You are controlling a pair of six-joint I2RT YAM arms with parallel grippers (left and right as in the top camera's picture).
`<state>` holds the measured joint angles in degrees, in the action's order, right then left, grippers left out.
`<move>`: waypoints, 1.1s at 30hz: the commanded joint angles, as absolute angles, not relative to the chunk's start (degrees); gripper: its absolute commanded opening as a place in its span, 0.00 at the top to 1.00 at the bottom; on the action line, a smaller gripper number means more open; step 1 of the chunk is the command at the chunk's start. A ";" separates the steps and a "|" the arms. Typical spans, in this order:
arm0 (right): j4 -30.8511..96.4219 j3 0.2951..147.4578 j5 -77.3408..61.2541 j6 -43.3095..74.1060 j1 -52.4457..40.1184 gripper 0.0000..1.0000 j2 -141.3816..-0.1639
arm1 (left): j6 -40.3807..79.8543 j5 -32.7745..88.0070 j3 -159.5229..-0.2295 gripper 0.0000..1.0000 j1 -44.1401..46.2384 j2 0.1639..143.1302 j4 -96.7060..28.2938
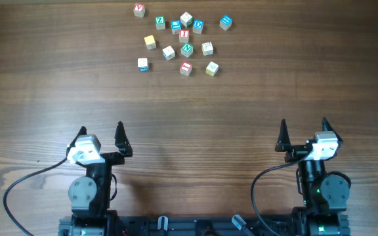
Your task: Form a circle
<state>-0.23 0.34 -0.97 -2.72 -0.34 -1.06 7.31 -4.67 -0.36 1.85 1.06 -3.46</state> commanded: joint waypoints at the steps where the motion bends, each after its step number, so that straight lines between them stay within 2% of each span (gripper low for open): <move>1: -0.38 0.30 -0.03 -3.03 -0.58 0.00 -0.80 | 6.42 -5.02 -0.32 0.00 2.09 0.93 -3.70; 23: -0.38 0.30 -0.05 -3.01 -0.58 0.00 -0.80 | 6.39 -5.04 -0.32 0.00 2.09 0.93 -3.60; 33: -0.38 0.30 -0.03 -3.01 -0.58 0.00 -0.80 | 1.89 -4.97 -0.34 0.00 2.09 0.93 2.74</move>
<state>-0.23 0.34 -0.97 -2.72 -0.34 -1.06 3.81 -4.67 -0.36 1.83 1.08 0.40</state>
